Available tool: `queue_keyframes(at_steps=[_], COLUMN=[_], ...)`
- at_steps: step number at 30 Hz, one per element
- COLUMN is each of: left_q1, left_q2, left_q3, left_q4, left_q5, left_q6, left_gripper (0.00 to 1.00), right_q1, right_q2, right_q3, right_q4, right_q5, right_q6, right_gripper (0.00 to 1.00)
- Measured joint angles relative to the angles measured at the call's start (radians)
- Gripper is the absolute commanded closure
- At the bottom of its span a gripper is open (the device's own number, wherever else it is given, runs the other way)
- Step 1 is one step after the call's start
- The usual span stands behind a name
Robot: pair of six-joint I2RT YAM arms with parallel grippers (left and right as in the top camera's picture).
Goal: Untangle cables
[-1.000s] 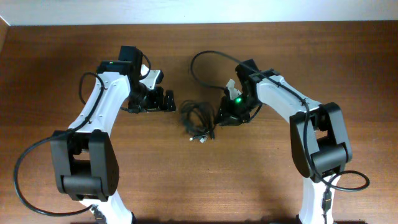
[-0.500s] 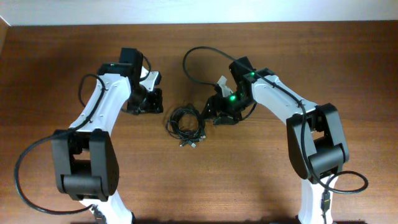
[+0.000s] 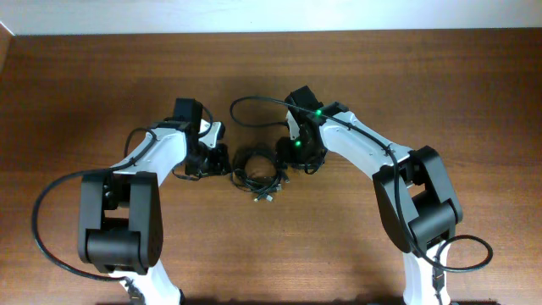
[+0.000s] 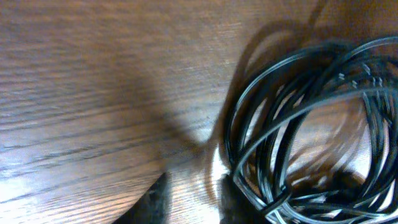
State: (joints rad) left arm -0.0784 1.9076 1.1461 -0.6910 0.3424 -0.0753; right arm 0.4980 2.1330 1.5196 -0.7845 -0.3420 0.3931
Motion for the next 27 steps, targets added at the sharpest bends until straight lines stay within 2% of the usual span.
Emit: queue_keyframes(at_steps=[2, 4, 5, 7, 12, 14, 20, 23, 25, 27], left_q1=[-0.001, -0.001, -0.001, -0.001, -0.001, -0.001, -0.018, -0.038, -0.048, -0.062], left_q2=[0.0, 0.0, 0.0, 0.0, 0.0, 0.0, 0.0, 0.0, 0.0, 0.0], left_q3=[-0.004, -0.004, -0.004, -0.004, -0.006, -0.006, -0.006, -0.006, -0.006, -0.007], left_q4=[0.002, 0.013, 0.013, 0.005, -0.128, -0.133, -0.116, -0.04, 0.002, 0.03], left_q5=[0.013, 0.04, 0.053, 0.114, 0.201, 0.208, 0.317, 0.324, 0.324, 0.296], left_q6=[0.0, 0.003, 0.008, 0.045, 0.213, 0.239, 0.346, 0.348, 0.347, 0.322], left_gripper=[0.74, 0.62, 0.59, 0.62, 0.64, 0.66, 0.65, 0.68, 0.75, 0.74], right_q1=[0.0, 0.0, 0.0, 0.0, 0.0, 0.0, -0.002, -0.004, -0.004, -0.004], right_q2=[0.0, 0.0, -0.002, -0.014, -0.019, -0.019, -0.019, -0.019, -0.019, -0.019], right_q3=[0.0, -0.004, -0.009, -0.029, -0.047, -0.051, -0.058, -0.058, -0.058, -0.058], right_q4=[0.0, 0.0, 0.005, 0.019, 0.04, 0.046, 0.052, 0.053, 0.053, 0.053], right_q5=[0.063, 0.126, 0.14, 0.165, 0.188, 0.172, 0.127, 0.122, 0.121, 0.12], right_q6=[0.001, 0.011, 0.023, 0.041, 0.055, 0.054, 0.056, 0.056, 0.056, 0.057], right_gripper=[0.46, 0.46, 0.46, 0.47, 0.86, 0.93, 0.94, 0.94, 0.94, 0.93])
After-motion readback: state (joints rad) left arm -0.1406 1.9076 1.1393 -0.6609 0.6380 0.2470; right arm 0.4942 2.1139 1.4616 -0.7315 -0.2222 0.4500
